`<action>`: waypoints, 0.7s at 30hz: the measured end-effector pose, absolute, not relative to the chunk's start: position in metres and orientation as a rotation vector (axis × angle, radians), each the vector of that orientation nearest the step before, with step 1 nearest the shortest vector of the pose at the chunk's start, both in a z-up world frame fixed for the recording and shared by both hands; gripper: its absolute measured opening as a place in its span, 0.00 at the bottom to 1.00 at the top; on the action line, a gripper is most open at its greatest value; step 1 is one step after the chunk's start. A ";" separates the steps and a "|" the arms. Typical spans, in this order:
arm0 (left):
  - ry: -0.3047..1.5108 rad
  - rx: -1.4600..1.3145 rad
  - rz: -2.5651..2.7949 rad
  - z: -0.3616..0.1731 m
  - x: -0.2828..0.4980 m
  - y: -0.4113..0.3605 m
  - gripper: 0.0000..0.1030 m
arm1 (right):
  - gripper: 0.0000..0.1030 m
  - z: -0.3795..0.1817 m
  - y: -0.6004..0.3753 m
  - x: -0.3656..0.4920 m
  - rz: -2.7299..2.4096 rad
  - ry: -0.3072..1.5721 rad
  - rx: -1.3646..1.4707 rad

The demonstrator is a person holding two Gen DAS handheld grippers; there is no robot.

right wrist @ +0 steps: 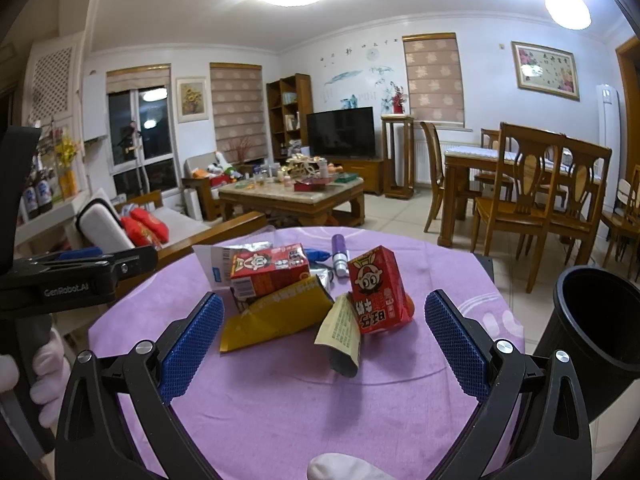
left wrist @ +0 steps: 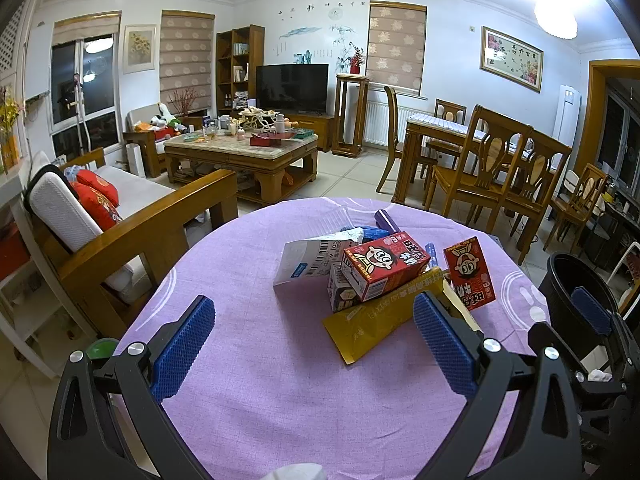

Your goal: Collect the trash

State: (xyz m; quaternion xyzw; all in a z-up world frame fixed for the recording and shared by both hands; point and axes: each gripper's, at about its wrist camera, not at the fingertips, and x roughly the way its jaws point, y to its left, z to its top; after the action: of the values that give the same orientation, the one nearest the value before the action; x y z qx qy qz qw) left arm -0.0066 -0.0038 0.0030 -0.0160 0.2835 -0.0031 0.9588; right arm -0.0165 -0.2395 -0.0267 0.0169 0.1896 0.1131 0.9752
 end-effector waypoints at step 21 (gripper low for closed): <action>0.578 -0.036 -0.005 0.001 -0.004 -0.003 0.95 | 0.96 -0.028 -0.238 -0.017 0.228 0.387 0.035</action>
State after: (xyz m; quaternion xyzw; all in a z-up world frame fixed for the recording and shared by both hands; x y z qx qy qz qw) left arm -0.0040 -0.0027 0.0011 -0.0176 0.2850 -0.0025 0.9584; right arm -0.0169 -0.2377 -0.0281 0.0174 0.1917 0.1131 0.9748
